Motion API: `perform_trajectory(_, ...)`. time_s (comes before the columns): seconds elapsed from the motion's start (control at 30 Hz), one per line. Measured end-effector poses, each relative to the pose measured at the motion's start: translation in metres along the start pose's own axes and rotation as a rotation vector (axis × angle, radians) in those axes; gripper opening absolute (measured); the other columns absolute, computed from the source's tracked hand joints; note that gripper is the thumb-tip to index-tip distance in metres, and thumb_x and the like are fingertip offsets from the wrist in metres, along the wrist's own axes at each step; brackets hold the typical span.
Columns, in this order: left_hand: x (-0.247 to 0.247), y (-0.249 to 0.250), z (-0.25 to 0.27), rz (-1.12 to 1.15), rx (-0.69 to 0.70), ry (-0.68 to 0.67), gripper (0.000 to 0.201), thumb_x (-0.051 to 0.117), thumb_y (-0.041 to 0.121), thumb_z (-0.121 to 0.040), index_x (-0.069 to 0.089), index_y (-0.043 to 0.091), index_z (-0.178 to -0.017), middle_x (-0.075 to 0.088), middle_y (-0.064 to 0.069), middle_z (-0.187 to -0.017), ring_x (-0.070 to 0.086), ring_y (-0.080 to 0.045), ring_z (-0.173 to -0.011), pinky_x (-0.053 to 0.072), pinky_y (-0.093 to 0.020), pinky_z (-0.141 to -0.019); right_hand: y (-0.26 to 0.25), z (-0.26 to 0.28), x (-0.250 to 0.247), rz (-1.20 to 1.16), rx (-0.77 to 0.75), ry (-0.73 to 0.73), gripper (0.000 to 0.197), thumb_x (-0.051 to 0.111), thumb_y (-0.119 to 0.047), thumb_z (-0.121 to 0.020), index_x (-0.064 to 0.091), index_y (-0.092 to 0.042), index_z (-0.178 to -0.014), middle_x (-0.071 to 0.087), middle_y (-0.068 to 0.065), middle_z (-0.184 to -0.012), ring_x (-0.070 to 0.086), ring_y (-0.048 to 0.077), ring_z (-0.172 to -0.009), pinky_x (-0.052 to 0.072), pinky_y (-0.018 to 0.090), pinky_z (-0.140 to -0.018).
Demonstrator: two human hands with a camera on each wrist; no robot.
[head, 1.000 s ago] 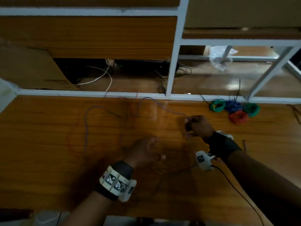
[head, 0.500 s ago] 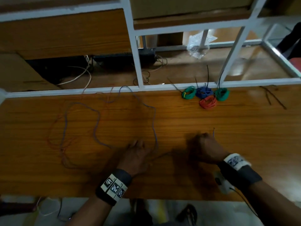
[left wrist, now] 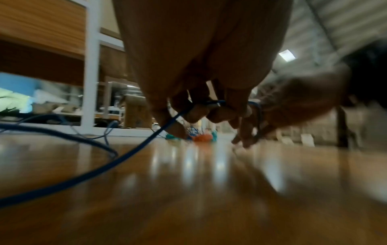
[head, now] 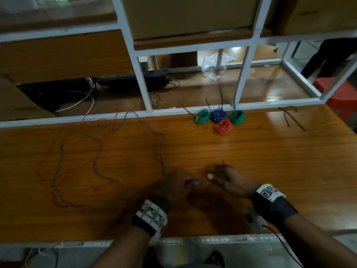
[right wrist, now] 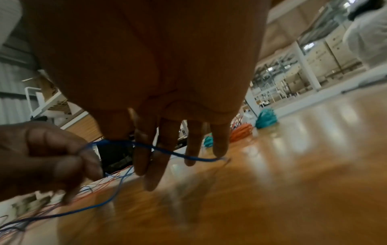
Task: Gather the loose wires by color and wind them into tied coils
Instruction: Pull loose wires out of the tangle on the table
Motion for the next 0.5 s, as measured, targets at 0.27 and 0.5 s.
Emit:
perform_trajectory(0.27,-0.128,-0.033,-0.01,0.497,-0.07,0.206,0.012,0.064,0.041,-0.091,0.071,0.051,-0.095,0.074,0.015,-0.093,0.067,0.002,-0.09,0.054,-0.019,-0.074,-0.052,0.016,-0.02,-0.633,-0.078,0.065,0.043,0.065,-0.048,-0.096,0.074,-0.011,-0.077,0.071,0.012,-0.076,0.066,0.021,-0.064,0.049,0.029,-0.068)
perform_trajectory(0.5,-0.135,-0.064,-0.03,0.368,-0.009,0.277,0.03,0.059,0.038,-0.098,0.074,0.021,-0.118,0.073,0.0,-0.115,0.066,-0.013,-0.101,0.049,-0.02,-0.075,-0.139,0.001,-0.008,-1.413,-0.176,-0.113,0.044,0.069,-0.042,-0.094,0.075,-0.001,-0.109,0.074,0.026,-0.103,0.074,0.035,-0.101,0.061,0.049,-0.091)
Point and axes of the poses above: each hand's wrist, its own z-axis away from the middle knuckle, its own x-axis out of the palm, y = z × x, the point moved 6 cm from there along -z, towards the middle knuckle
